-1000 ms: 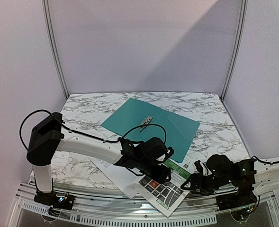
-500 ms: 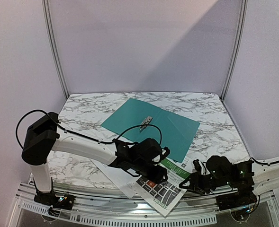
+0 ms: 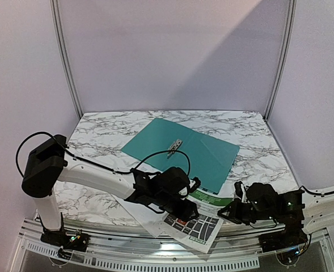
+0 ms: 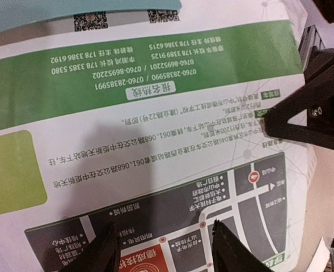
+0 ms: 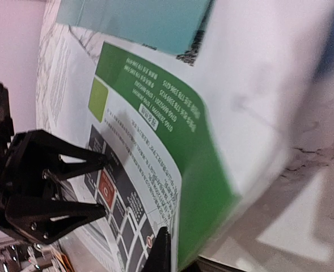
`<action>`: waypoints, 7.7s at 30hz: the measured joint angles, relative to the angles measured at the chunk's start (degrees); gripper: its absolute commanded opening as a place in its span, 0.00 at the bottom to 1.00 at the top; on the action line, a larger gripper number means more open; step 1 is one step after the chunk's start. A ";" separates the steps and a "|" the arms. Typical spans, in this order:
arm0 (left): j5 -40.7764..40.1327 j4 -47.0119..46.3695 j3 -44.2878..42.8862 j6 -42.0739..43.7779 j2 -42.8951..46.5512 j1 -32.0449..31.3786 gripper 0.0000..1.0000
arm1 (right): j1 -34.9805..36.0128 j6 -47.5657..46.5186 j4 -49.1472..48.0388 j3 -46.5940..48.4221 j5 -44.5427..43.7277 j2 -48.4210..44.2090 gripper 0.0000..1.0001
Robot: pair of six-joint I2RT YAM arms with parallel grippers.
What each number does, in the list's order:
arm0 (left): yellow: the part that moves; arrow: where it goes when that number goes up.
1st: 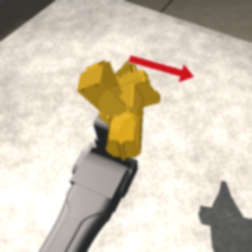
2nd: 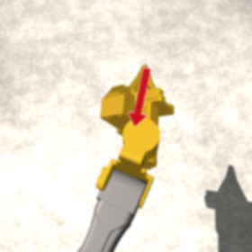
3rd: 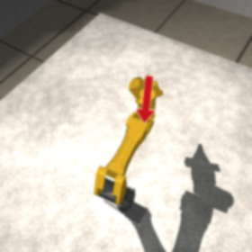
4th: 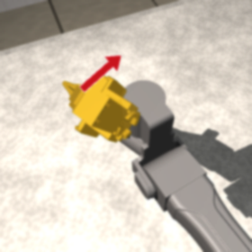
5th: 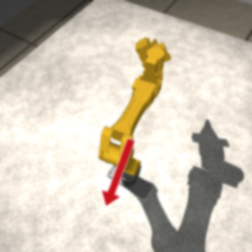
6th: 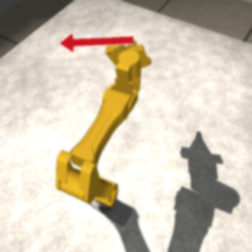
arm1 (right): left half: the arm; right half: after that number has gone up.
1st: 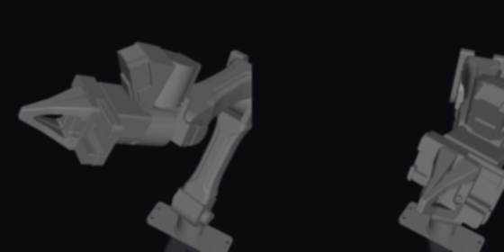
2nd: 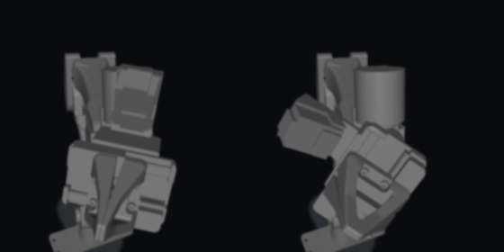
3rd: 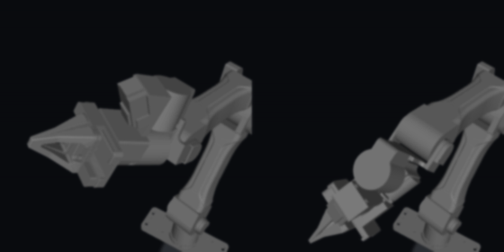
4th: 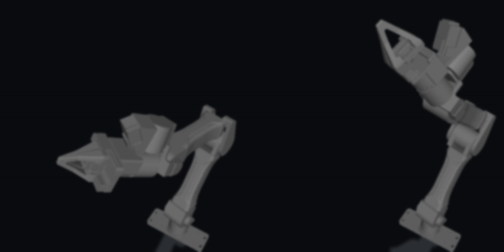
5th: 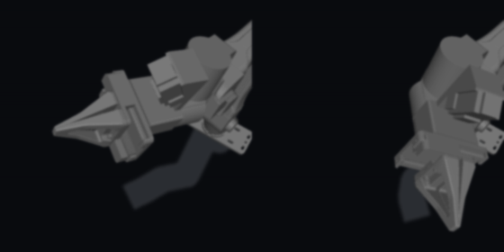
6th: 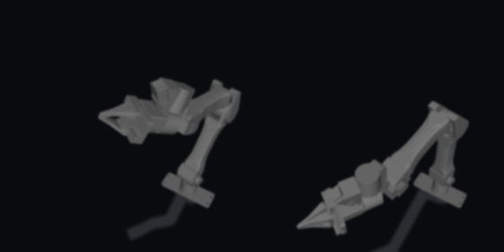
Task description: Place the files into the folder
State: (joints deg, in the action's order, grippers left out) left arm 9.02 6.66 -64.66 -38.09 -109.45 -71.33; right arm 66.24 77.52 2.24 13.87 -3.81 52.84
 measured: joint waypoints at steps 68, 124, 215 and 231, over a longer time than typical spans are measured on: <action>-13.22 -14.82 22.49 13.25 39.89 16.35 0.99 | -20.20 -45.79 20.81 49.62 -18.62 11.98 0.00; 44.41 -56.85 23.28 -5.05 31.15 39.10 0.00 | -23.98 -50.75 -6.51 47.10 41.97 19.78 0.00; 17.38 53.02 -63.89 48.26 -28.98 56.43 0.00 | -33.64 -50.58 9.35 29.22 18.88 29.97 0.99; 12.28 52.46 -68.30 53.94 -34.45 58.47 0.02 | -33.64 -50.88 9.38 29.62 19.43 34.73 0.99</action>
State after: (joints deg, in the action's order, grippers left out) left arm 21.30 59.11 -132.97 15.86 -143.90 -12.86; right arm 32.60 26.63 11.62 43.48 15.62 87.57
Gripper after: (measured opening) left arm 0.006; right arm 0.988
